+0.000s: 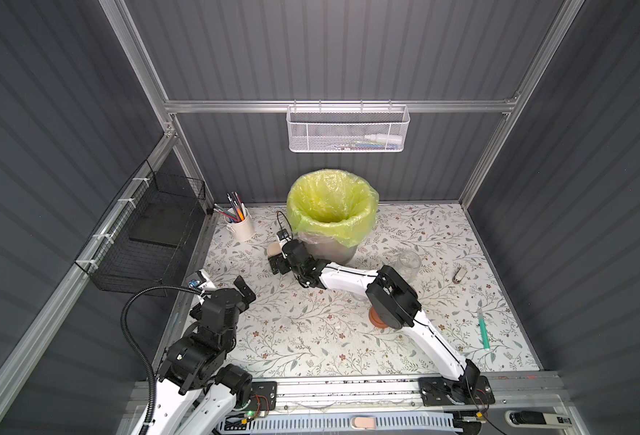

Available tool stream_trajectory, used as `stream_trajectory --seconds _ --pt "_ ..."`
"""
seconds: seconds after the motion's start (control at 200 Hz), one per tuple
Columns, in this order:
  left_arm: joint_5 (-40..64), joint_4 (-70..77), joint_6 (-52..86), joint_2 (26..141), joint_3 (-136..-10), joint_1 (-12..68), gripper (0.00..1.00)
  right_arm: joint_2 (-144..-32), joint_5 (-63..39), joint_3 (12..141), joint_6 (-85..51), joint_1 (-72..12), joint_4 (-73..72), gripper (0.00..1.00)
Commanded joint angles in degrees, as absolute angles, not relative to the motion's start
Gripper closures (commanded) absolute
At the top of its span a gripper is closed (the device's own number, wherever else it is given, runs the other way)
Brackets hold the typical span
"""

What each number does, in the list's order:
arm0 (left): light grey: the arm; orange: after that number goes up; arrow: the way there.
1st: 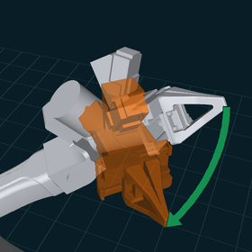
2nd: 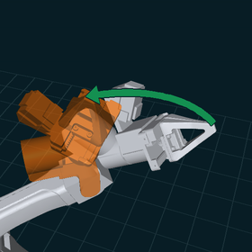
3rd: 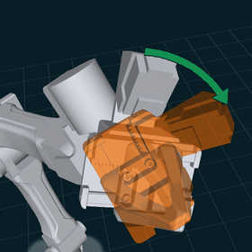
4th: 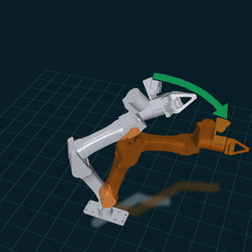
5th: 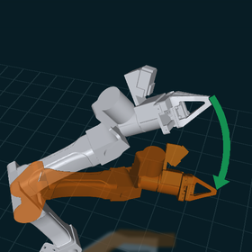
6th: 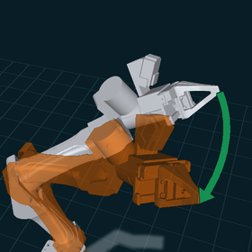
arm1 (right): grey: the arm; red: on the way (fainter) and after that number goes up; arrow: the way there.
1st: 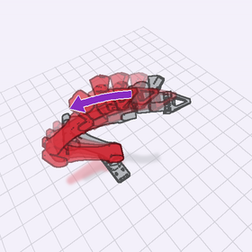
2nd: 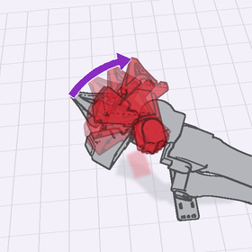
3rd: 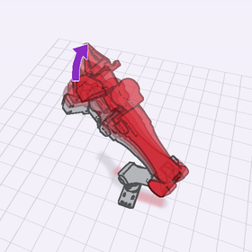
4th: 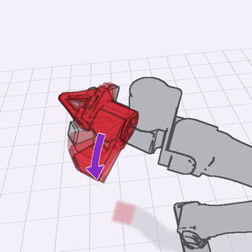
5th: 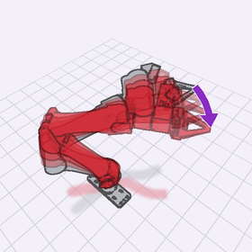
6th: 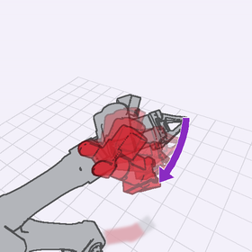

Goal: Empty expired oatmeal from jars
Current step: Pick up the jar from the center of the board.

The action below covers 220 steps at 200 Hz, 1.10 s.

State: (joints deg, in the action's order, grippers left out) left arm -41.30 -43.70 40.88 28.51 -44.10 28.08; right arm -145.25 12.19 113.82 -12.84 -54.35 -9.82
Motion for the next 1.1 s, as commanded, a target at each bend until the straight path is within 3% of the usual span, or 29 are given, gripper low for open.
stream_trajectory --seconds 0.0,0.47,1.096 --pt "-40.7 -43.24 39.72 28.91 -45.26 27.86 0.0 -147.13 10.45 116.75 -12.91 -54.05 -9.07 0.01" --pt "-39.73 -43.16 38.5 28.48 -45.79 27.86 0.0 -155.77 7.74 135.01 -20.42 -52.56 4.7 0.01" --pt "-39.61 -41.43 37.75 29.53 -45.48 27.86 0.0 -153.14 8.61 128.06 -18.63 -53.53 1.62 0.02"
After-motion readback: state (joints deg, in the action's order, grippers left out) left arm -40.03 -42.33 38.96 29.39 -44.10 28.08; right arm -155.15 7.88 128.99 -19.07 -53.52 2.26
